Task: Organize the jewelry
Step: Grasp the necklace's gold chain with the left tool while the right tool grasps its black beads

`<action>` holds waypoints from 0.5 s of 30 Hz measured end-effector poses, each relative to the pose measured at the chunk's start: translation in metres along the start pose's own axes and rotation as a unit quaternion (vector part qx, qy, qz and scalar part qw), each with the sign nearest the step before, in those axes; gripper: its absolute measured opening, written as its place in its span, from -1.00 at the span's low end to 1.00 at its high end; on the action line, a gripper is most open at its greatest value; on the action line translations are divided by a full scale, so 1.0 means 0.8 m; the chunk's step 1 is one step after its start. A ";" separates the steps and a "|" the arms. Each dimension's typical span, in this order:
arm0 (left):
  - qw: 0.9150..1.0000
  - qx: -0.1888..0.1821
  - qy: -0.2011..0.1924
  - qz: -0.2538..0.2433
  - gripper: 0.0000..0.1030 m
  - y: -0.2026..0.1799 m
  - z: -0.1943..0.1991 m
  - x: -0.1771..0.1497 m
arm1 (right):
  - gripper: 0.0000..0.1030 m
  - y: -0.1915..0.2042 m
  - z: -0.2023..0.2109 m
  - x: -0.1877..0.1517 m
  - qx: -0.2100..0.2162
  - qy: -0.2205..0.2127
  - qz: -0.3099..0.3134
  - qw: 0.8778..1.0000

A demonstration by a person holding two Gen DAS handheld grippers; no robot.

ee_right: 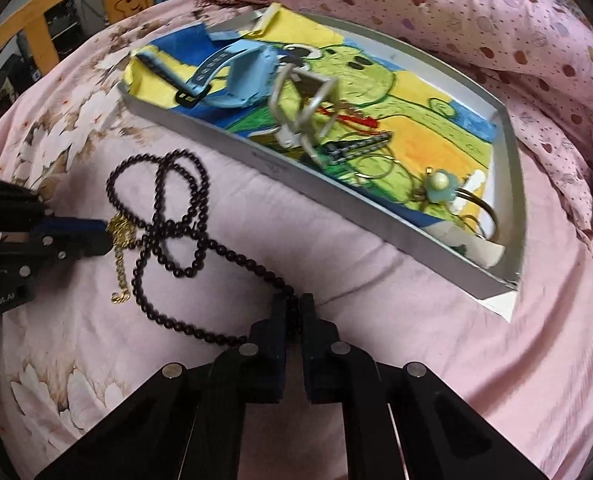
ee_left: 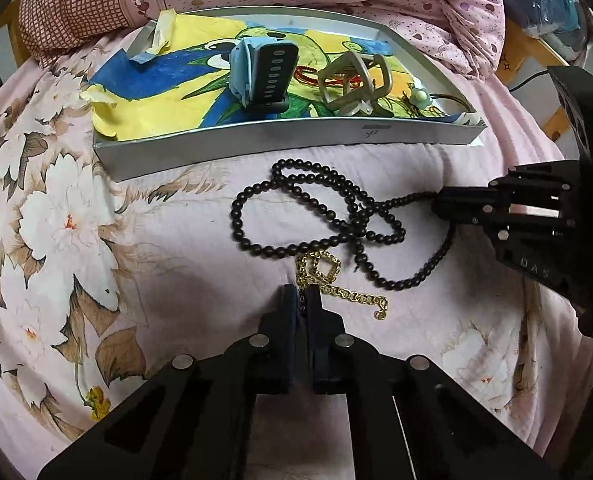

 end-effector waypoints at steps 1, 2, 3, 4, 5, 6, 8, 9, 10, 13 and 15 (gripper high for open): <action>1.000 -0.001 -0.001 0.002 -0.95 0.000 0.000 0.000 | -0.88 -0.003 0.000 0.000 -0.003 0.000 -0.003 1.000; 1.000 -0.003 0.000 0.005 -0.95 0.001 0.001 0.001 | -0.88 -0.005 0.000 0.000 -0.008 0.000 -0.005 1.000; 1.000 -0.009 0.001 0.012 -0.95 0.002 0.002 0.002 | -0.88 -0.008 0.000 0.000 -0.012 0.001 -0.008 1.000; 1.000 -0.016 0.001 0.022 -0.95 0.003 0.003 0.003 | -0.88 -0.010 0.000 0.000 -0.013 0.001 -0.014 1.000; 0.999 -0.020 0.000 0.028 -0.92 0.005 0.005 0.003 | -0.88 -0.011 -0.001 0.001 -0.014 0.001 -0.017 1.000; 0.999 -0.022 0.001 0.033 -0.92 0.006 0.005 0.004 | -0.88 -0.013 -0.001 0.001 -0.012 0.001 -0.022 1.000; 0.999 -0.021 0.003 0.036 -0.91 0.007 0.004 0.004 | -0.88 -0.013 -0.002 0.001 -0.010 0.002 -0.026 1.000; 0.999 -0.020 0.003 0.034 -0.91 0.007 0.004 0.005 | -0.88 -0.013 -0.002 0.001 -0.011 0.002 -0.026 1.000; 0.999 -0.019 0.001 0.031 -0.89 0.005 0.005 0.005 | -0.88 -0.013 -0.003 0.002 -0.011 0.001 -0.026 1.000; 1.000 -0.015 -0.002 0.020 -0.85 0.002 0.002 0.007 | -0.88 -0.015 -0.003 0.003 -0.012 -0.002 -0.032 0.999; 1.000 -0.015 -0.006 0.016 -0.81 0.000 -0.003 0.010 | -0.87 -0.015 -0.004 0.004 -0.010 -0.002 -0.035 0.999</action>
Point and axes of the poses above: each gripper's, at about its wrist camera, not at the fingertips, and z roughly against the way its jaws point, y to its left, x to its top, the point moved 4 cm from there along -z, roughly the way its jaws point, and after that the axes turned 9 degrees about -y, right-handed, at the moved point
